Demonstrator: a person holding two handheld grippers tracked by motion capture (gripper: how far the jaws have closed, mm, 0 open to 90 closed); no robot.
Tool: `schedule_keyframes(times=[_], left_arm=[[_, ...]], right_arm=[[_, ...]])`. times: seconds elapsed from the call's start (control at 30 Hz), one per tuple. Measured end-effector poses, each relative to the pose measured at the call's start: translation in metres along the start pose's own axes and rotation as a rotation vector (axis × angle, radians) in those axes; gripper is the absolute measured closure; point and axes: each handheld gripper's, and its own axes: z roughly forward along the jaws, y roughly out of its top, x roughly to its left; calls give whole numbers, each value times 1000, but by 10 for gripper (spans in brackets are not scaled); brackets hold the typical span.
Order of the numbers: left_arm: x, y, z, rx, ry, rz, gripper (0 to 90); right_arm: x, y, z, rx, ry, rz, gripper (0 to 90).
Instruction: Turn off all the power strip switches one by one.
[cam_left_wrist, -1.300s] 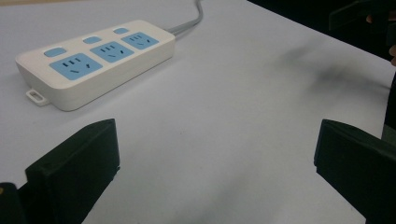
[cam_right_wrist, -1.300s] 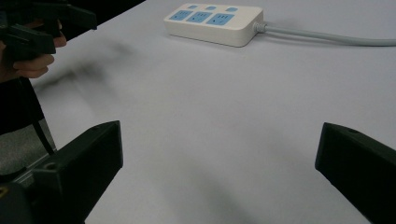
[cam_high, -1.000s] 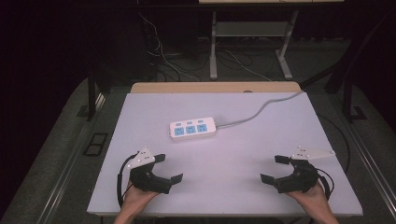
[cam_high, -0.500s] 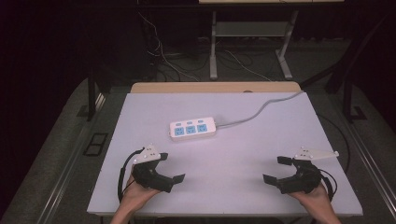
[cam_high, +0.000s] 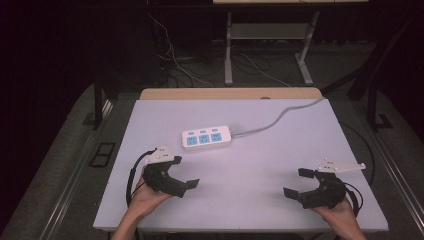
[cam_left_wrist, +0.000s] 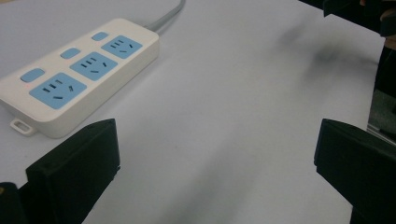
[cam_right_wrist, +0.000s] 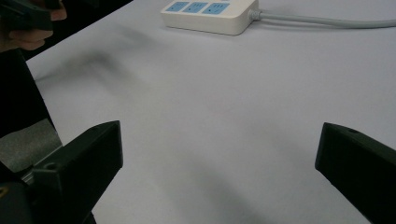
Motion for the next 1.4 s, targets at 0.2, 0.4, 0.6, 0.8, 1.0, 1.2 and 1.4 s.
schedule_keyframes(times=[0.2,0.4,0.6,0.8,1.0,1.2,1.4], left_arm=[[6,9,4,26,-2,6,0],[15,20,5,46,-11,6,0],[24,33,4,74,0,26,0],[32,42,2,89,6,30,0],[38,57,-6,71,35,50,1],[46,70,-11,89,52,59,4],[56,78,-13,122,64,63,7]], right_arm=[[0,0,2,10,3,-9,6],[-2,-1,2,13,2,1,7],[-1,-1,3,15,3,-6,7],[-2,-2,2,14,2,0,6],[-2,-2,3,10,-2,1,7],[-2,-3,1,9,-4,4,6],[-3,-3,0,5,-6,5,6]])
